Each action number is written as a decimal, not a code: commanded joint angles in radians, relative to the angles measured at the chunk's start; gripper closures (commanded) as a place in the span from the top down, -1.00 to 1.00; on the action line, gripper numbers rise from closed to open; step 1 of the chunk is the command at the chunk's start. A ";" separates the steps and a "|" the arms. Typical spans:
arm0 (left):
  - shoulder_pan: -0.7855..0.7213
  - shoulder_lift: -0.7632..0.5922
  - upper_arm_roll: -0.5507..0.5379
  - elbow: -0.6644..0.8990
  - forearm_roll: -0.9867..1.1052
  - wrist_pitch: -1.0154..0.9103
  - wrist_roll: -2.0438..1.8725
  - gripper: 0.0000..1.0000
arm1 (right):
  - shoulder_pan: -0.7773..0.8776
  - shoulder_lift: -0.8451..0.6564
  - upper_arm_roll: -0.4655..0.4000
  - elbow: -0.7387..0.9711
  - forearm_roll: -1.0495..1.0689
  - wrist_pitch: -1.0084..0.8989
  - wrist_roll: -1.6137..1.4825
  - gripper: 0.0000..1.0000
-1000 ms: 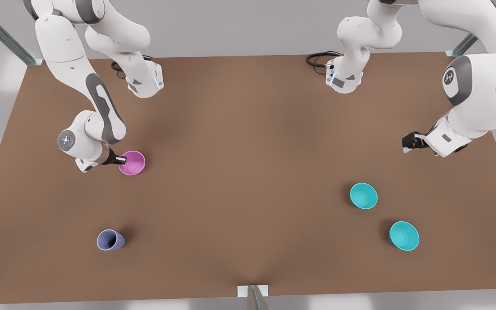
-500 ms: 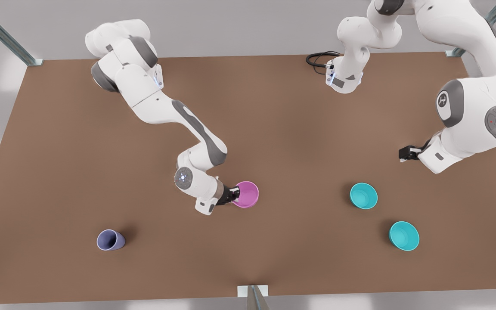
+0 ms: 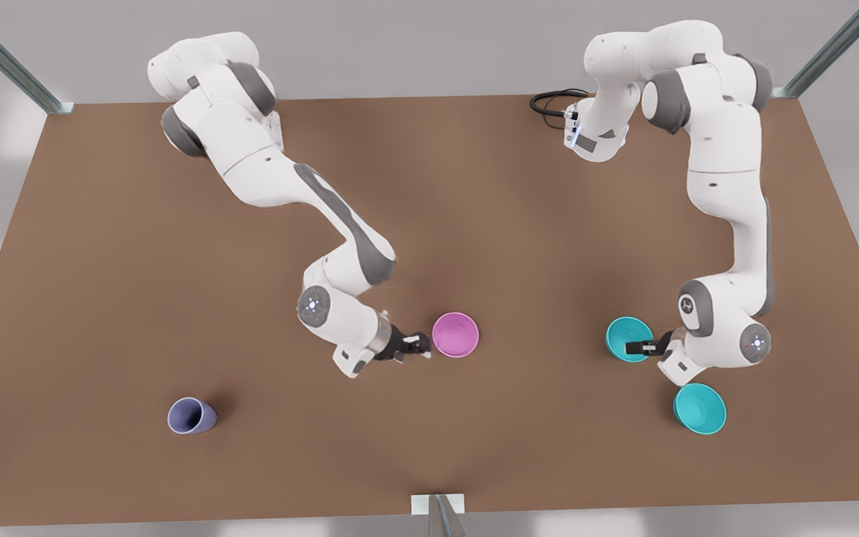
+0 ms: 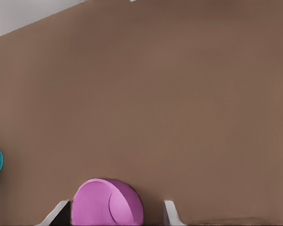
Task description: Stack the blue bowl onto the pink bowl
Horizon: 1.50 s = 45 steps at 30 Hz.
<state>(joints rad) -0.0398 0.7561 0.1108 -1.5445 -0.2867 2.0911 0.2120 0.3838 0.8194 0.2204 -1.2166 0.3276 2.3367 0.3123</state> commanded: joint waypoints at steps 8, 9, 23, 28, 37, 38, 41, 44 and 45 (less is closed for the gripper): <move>0.001 -0.023 0.003 -0.029 -0.003 0.047 0.069 0.42 | -0.543 -0.442 -0.010 0.002 -0.470 -1.056 -0.430 1.00; 0.001 -0.024 0.003 -0.028 -0.003 0.038 0.069 -0.04 | -0.560 -0.506 -0.010 0.000 -0.469 -1.120 -0.437 1.00; -0.006 -0.041 0.001 -0.026 -0.017 0.037 -0.034 -0.57 | -0.557 -0.731 -0.032 -0.195 -0.449 -1.059 -0.414 1.00; -0.037 -0.044 -0.025 0.090 -0.031 -0.086 -0.151 -0.57 | -0.563 -0.715 -0.033 -0.193 -0.449 -1.059 -0.415 1.00; -0.328 -0.003 -0.134 0.308 -0.055 -0.111 -0.746 -0.57 | -0.569 -0.704 -0.033 -0.196 -0.449 -1.051 -0.415 1.00; -0.353 -0.003 -0.134 0.308 -0.055 -0.117 -0.799 -0.57 | -0.569 -0.704 -0.033 -0.196 -0.449 -1.051 -0.415 1.00; -0.390 0.028 -0.134 0.308 -0.055 -0.075 -0.839 -0.57 | -0.571 -0.697 -0.033 -0.198 -0.449 -1.051 -0.414 1.00; -0.407 0.054 -0.135 0.308 -0.058 -0.006 -0.873 -0.57 | -0.571 -0.695 -0.033 -0.199 -0.447 -1.053 -0.414 1.00; -0.407 0.055 -0.135 0.308 -0.060 -0.002 -0.875 -0.57 | -0.571 -0.695 -0.033 -0.201 -0.447 -1.051 -0.414 1.00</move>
<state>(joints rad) -0.4458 0.8099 -0.0241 -1.2367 -0.3406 2.0385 -0.2510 -0.1873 0.1258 0.1866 -1.4170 -0.1203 1.2846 -0.0562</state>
